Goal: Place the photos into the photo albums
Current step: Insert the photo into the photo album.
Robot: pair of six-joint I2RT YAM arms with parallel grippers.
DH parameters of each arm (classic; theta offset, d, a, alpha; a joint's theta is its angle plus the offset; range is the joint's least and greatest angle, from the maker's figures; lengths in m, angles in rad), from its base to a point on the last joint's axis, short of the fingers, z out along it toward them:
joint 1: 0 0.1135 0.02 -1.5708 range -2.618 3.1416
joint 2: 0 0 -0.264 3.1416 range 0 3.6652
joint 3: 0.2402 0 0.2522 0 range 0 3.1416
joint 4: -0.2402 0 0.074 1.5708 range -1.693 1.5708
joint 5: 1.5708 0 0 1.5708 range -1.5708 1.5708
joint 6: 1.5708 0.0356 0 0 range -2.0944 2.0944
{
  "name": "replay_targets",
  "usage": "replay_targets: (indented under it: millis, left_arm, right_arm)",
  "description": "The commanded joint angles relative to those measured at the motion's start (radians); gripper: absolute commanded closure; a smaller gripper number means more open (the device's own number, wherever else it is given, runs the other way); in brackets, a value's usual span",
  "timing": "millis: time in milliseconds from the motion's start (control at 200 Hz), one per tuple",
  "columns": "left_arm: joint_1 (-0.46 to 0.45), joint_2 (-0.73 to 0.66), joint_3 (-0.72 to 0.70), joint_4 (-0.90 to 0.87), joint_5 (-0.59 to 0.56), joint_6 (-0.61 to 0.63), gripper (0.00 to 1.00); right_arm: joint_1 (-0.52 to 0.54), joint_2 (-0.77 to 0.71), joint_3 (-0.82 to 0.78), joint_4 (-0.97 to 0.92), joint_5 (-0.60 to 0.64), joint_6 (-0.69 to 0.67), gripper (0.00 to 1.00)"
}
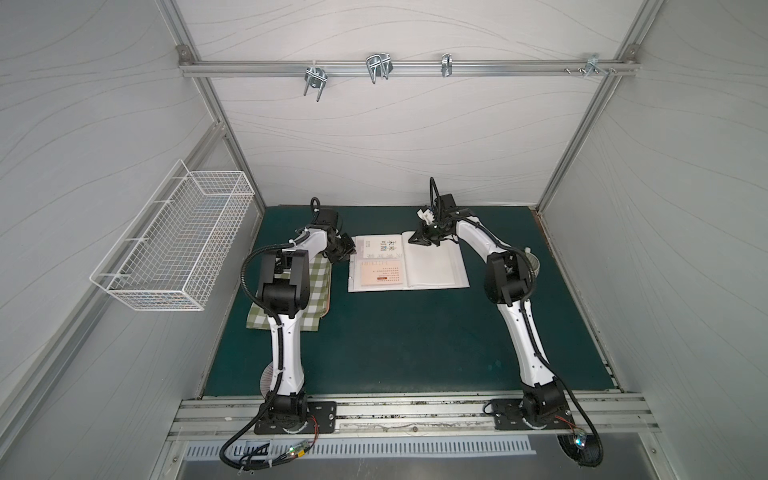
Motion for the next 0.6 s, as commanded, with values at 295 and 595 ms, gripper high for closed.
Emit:
replay_targets:
  millis: [295,595]
  left_arm:
    - [-0.016,0.060,-0.021,-0.022,0.027,-0.010,0.65]
    - [-0.016,0.063,-0.023,-0.015,0.038,-0.020,0.65]
  right_arm:
    - [0.065,0.053,0.053,-0.014,0.168,-0.048,1.00]
    - [0.096,0.107,0.093,-0.031,0.223,-0.044,0.99]
